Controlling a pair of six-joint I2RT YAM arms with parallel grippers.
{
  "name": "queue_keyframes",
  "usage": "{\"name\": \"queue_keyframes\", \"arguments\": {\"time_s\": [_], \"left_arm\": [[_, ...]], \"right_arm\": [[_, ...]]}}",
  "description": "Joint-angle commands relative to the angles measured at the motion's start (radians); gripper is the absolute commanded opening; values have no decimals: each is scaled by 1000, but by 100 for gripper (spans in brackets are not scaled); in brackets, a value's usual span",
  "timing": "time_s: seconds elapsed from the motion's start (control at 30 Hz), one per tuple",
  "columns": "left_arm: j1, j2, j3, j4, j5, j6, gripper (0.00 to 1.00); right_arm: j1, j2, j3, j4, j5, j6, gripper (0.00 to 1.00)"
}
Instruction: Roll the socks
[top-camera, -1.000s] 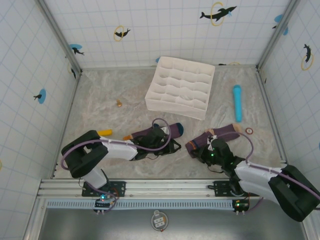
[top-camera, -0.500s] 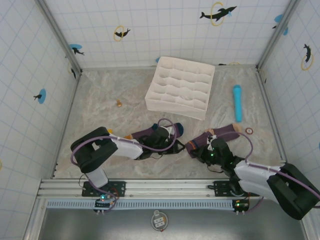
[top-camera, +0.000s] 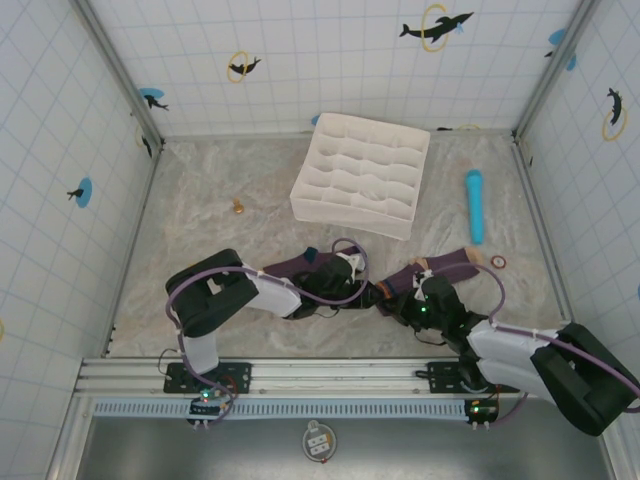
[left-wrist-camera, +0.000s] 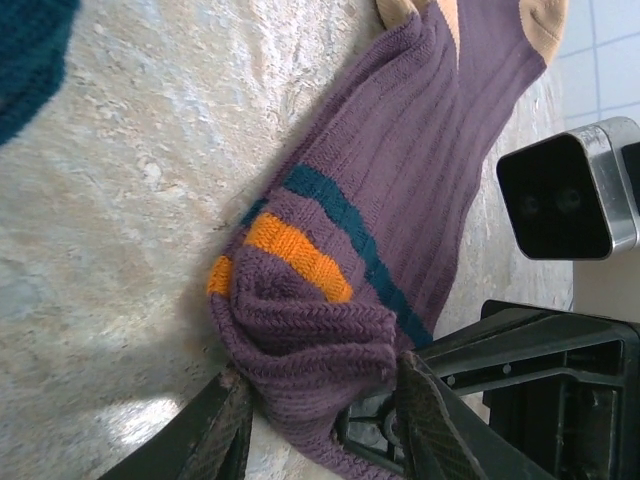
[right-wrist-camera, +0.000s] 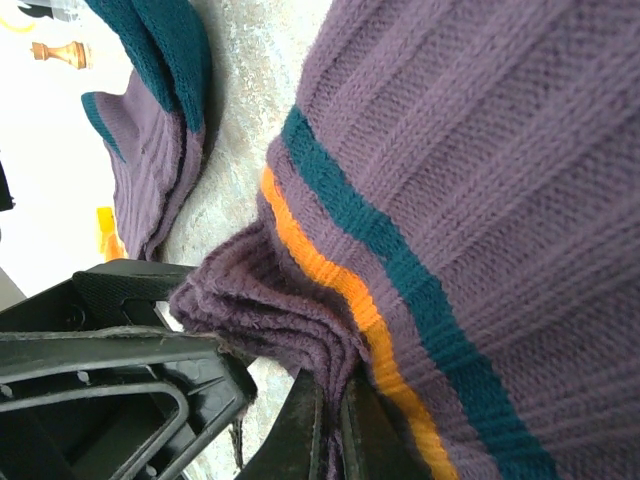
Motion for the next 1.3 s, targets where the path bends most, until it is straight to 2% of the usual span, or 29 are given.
{"name": "queue_keyframes", "arguments": {"time_s": [0.0,0.2,0.37,0.4,0.47,0.53,0.63,0.7,0.8,1.0,1.27], "left_arm": [[-5,39,10,-40,-26,13,38],[-5,61,21,-66,-59,-20,27],[-1,66,48,-136,-92,-50,5],[-1,64,57,-162,-99,-56,0],[7,55,78,-214,-106,-68,0],[16,38,95,-263,-110,-88,0],[31,8,118,-354,-116,-120,0],[40,-11,130,-417,-115,-142,0],[55,-36,130,-489,-100,-188,0],[61,-104,108,-571,-88,-247,0],[88,-125,131,-660,-24,-249,0]], "right_arm": [[-5,30,-58,-140,14,-11,0],[-13,27,-55,-135,0,-20,0],[-17,7,-56,-133,1,-52,3],[-17,1,-54,-131,-1,-68,6],[-17,-17,-33,-152,-4,-113,18],[-14,-44,14,-217,-1,-188,36],[5,-82,118,-352,40,-307,51],[33,-102,185,-441,91,-379,61],[101,-119,269,-523,201,-476,69],[320,-133,369,-616,548,-662,71],[567,-50,369,-554,845,-839,67]]}}
